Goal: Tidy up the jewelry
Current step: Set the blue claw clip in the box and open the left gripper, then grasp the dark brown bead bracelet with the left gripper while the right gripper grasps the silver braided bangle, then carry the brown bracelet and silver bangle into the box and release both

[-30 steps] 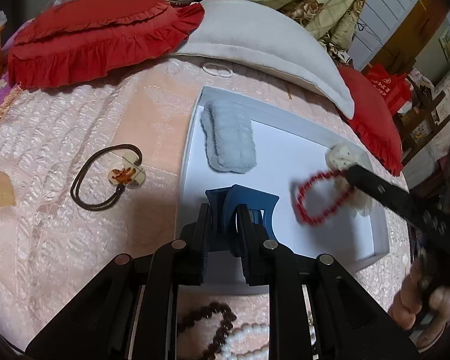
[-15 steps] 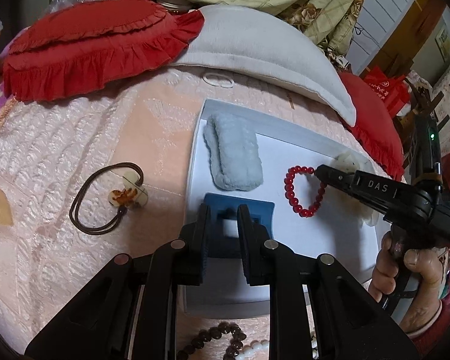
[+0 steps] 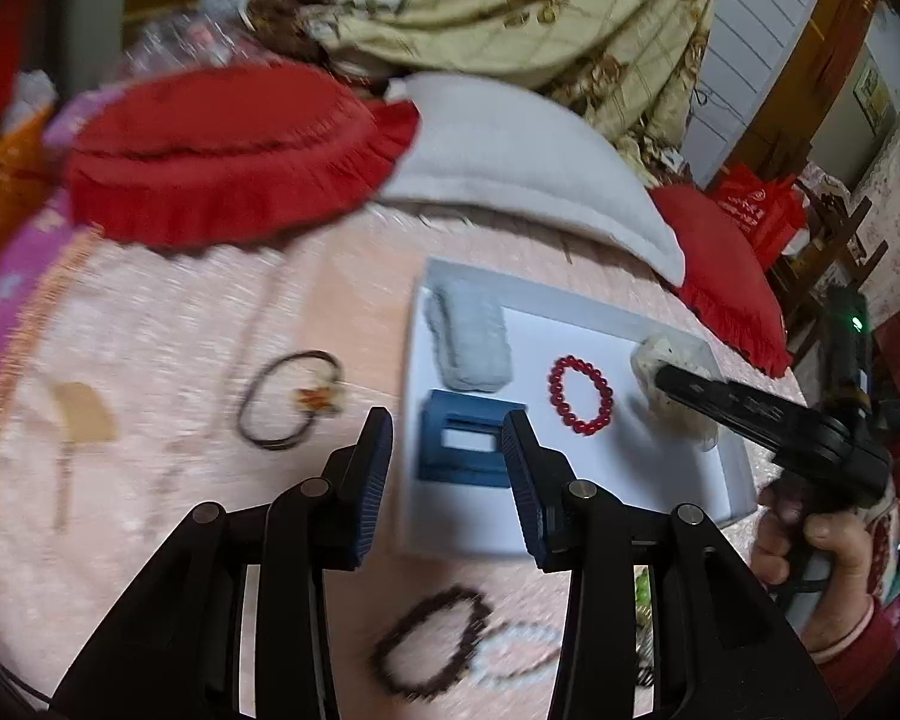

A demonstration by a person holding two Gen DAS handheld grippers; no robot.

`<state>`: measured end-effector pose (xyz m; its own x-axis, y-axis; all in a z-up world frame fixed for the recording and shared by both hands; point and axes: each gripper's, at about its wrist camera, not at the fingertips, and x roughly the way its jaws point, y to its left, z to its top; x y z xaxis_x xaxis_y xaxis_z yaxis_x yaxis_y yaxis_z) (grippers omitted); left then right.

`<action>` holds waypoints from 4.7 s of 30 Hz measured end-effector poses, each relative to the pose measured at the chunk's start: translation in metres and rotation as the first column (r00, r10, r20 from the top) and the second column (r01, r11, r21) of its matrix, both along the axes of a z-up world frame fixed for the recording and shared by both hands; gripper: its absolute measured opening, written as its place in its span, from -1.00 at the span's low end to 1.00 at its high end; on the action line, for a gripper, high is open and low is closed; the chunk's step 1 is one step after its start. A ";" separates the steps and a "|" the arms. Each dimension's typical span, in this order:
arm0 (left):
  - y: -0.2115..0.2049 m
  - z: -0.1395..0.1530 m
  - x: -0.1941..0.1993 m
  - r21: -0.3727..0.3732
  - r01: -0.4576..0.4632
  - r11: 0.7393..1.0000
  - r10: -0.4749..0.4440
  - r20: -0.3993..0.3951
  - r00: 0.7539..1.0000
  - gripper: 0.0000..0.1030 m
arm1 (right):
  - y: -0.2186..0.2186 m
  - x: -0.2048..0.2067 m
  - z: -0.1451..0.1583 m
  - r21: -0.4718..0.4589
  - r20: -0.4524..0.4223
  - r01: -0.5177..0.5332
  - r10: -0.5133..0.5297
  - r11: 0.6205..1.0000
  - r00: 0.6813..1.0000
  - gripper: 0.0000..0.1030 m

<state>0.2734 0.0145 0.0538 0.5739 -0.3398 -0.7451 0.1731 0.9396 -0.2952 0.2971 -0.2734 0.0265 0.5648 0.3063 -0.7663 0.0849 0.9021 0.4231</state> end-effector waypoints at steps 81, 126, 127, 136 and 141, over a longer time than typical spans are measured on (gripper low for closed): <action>-0.022 0.015 -0.131 0.228 0.135 0.964 -0.162 0.104 0.981 -0.80 | 0.016 -0.227 0.021 -0.206 0.197 -0.124 0.165 0.971 0.966 -0.87; -0.109 -0.059 0.010 0.197 0.217 0.956 -0.191 -0.143 0.971 -0.81 | -0.016 -0.100 -0.021 0.010 0.078 -0.034 0.033 0.999 0.996 -0.87; -0.108 -0.061 0.010 0.196 0.213 0.957 -0.187 -0.146 0.971 -0.81 | -0.014 -0.098 -0.022 0.006 0.075 -0.035 0.035 0.999 0.997 -0.87; -0.100 -0.062 0.007 0.165 0.210 0.964 -0.185 -0.152 0.971 -0.78 | -0.008 -0.078 -0.031 -0.011 0.049 -0.028 0.028 1.000 0.998 -0.87; -0.097 -0.058 0.000 0.140 0.229 0.963 -0.207 -0.154 0.966 -0.65 | -0.006 -0.074 -0.034 -0.016 0.040 -0.017 0.018 1.000 0.999 -0.87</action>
<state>0.2729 -0.0829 -0.0047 0.3879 -0.3195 -0.8646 0.3468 0.9197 -0.1843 0.2233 -0.2798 -0.0078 0.5895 0.3044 -0.7482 0.0524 0.9099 0.4116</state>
